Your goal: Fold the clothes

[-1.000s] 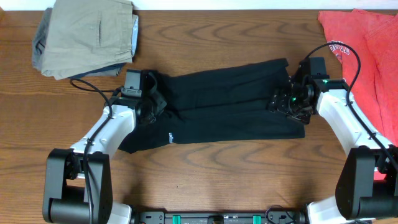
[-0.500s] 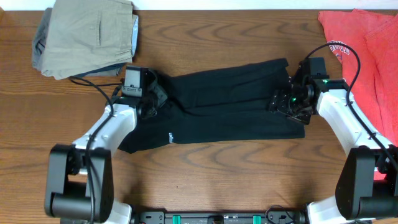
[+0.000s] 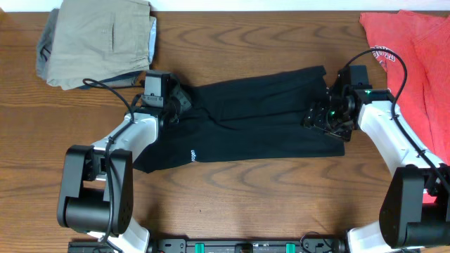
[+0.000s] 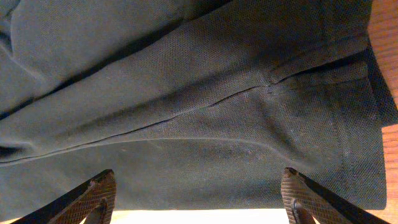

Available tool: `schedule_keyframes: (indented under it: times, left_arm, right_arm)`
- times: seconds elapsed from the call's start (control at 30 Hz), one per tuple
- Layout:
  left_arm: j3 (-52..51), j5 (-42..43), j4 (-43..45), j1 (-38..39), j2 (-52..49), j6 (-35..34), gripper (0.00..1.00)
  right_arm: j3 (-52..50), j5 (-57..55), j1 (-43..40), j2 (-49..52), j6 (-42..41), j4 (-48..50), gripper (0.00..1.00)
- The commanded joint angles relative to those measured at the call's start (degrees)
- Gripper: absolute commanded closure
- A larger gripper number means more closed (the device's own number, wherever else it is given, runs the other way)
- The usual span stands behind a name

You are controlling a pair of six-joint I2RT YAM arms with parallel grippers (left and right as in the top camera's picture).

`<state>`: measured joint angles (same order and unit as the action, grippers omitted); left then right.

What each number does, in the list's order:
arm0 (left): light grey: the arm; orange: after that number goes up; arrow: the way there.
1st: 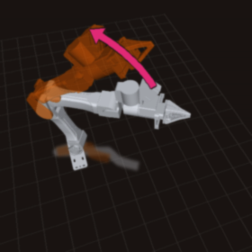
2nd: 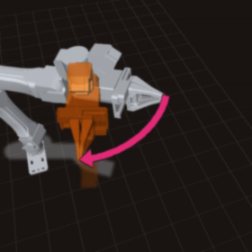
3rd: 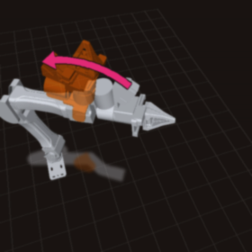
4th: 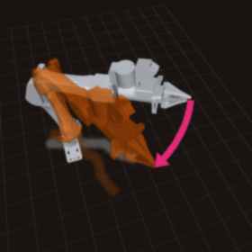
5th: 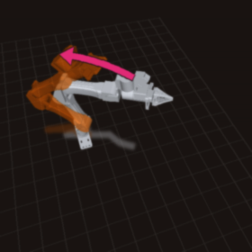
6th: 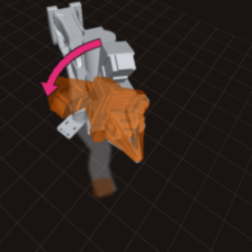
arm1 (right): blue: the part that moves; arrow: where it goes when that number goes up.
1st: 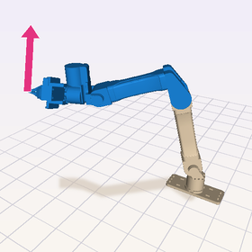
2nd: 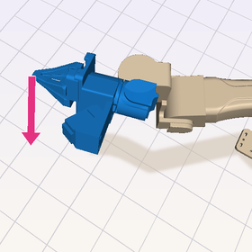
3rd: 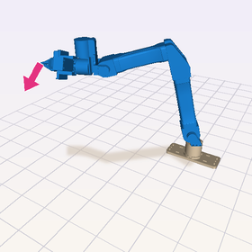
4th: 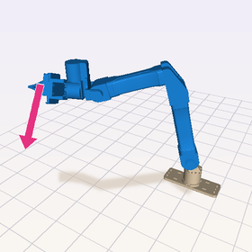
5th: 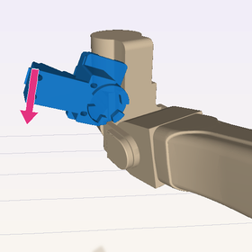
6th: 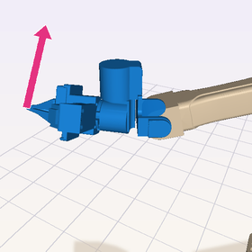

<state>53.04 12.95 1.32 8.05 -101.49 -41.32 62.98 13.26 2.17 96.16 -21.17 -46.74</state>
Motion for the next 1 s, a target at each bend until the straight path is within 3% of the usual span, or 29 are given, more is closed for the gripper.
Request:
schedule_keyframes:
  times: [0.0, 0.13, 0.27, 0.5, 0.8, 0.97]
  left_arm:
    - [2.51, 0.94, -0.63, 0.0, 2.62, 5.57, 0.57]
    - [2.71, 0.94, -5.68, 0.0, 9.33, 8.09, 0.57]
    - [2.71, 0.92, -16.68, 0.02, 17.05, 8.72, 0.57]
    - [2.47, 0.96, -32.13, 0.07, 15.39, 7.93, 0.59]
    - [2.43, 0.96, -28.13, 0.02, 2.08, 5.66, 0.59]
    - [2.45, 0.92, -23.23, 0.0, 0.0, 5.75, 0.59]
  right_arm:
    - [0.59, -0.39, 0.59, 0.07, 1.49, -0.26, 0.17]
    - [0.59, -0.39, 0.63, 0.07, 2.67, -0.46, 0.17]
    - [0.59, -0.39, 0.66, 0.07, 2.62, -0.28, 0.17]
    - [0.59, -0.33, 2.03, 0.07, 2.51, 1.42, 0.17]
    - [0.59, -0.39, 4.66, 0.07, 2.4, 0.72, 0.17]
    - [0.59, -0.37, 4.72, 0.07, 2.38, 0.7, 0.17]
